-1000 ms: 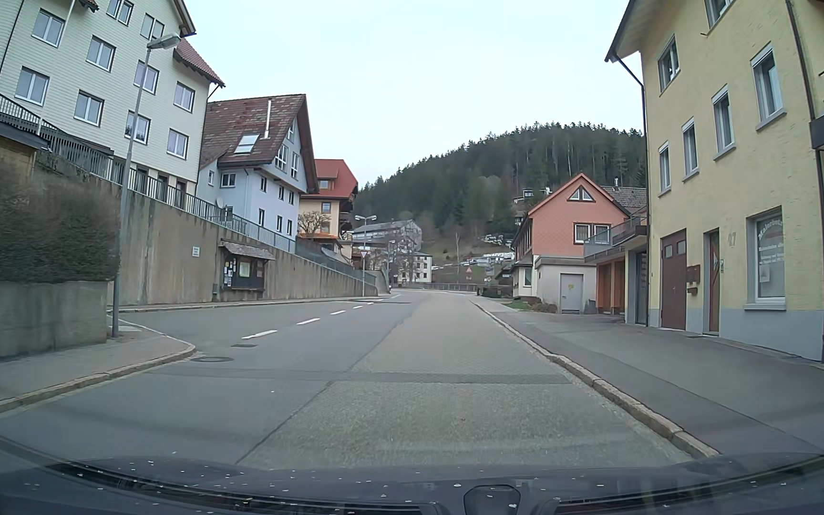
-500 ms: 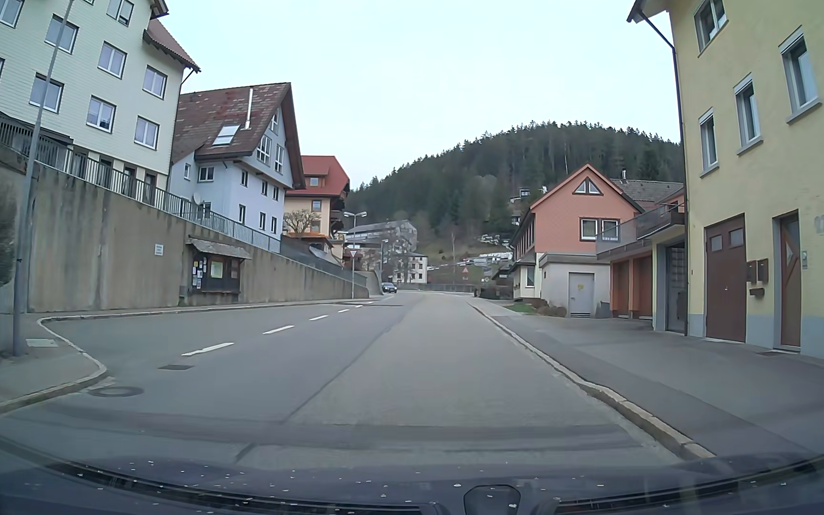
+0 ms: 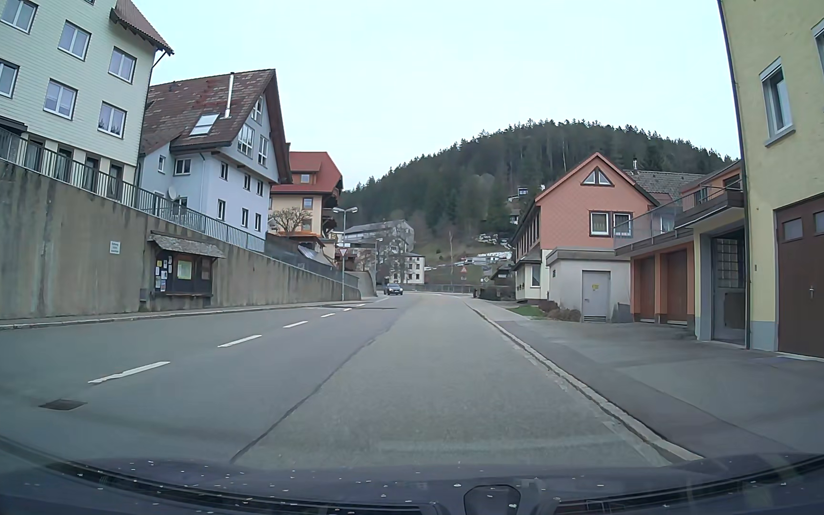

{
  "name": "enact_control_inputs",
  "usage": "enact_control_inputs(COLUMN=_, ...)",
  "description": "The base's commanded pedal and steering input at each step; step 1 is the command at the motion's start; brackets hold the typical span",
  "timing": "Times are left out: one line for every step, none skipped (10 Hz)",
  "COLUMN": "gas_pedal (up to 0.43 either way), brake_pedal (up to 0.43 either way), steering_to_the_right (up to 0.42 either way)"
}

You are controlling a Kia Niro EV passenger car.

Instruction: Follow the waypoints while adhering to traffic rules and regulations

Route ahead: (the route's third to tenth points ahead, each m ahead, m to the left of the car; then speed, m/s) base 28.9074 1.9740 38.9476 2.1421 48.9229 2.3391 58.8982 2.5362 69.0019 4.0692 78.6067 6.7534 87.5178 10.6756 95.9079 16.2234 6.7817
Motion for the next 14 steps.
enact_control_inputs(gas_pedal=0.197, brake_pedal=0.000, steering_to_the_right=-0.004)
enact_control_inputs(gas_pedal=0.197, brake_pedal=0.000, steering_to_the_right=-0.004)
enact_control_inputs(gas_pedal=0.189, brake_pedal=0.000, steering_to_the_right=-0.004)
enact_control_inputs(gas_pedal=0.189, brake_pedal=0.000, steering_to_the_right=-0.004)
enact_control_inputs(gas_pedal=0.189, brake_pedal=0.000, steering_to_the_right=-0.004)
enact_control_inputs(gas_pedal=0.189, brake_pedal=0.000, steering_to_the_right=-0.004)
enact_control_inputs(gas_pedal=0.189, brake_pedal=0.000, steering_to_the_right=-0.004)
enact_control_inputs(gas_pedal=0.189, brake_pedal=0.000, steering_to_the_right=-0.004)
enact_control_inputs(gas_pedal=0.189, brake_pedal=0.000, steering_to_the_right=-0.004)
enact_control_inputs(gas_pedal=0.189, brake_pedal=0.000, steering_to_the_right=-0.004)
enact_control_inputs(gas_pedal=0.189, brake_pedal=0.000, steering_to_the_right=-0.004)
enact_control_inputs(gas_pedal=0.189, brake_pedal=0.000, steering_to_the_right=-0.004)
enact_control_inputs(gas_pedal=0.197, brake_pedal=0.000, steering_to_the_right=-0.004)
enact_control_inputs(gas_pedal=0.220, brake_pedal=0.000, steering_to_the_right=-0.004)
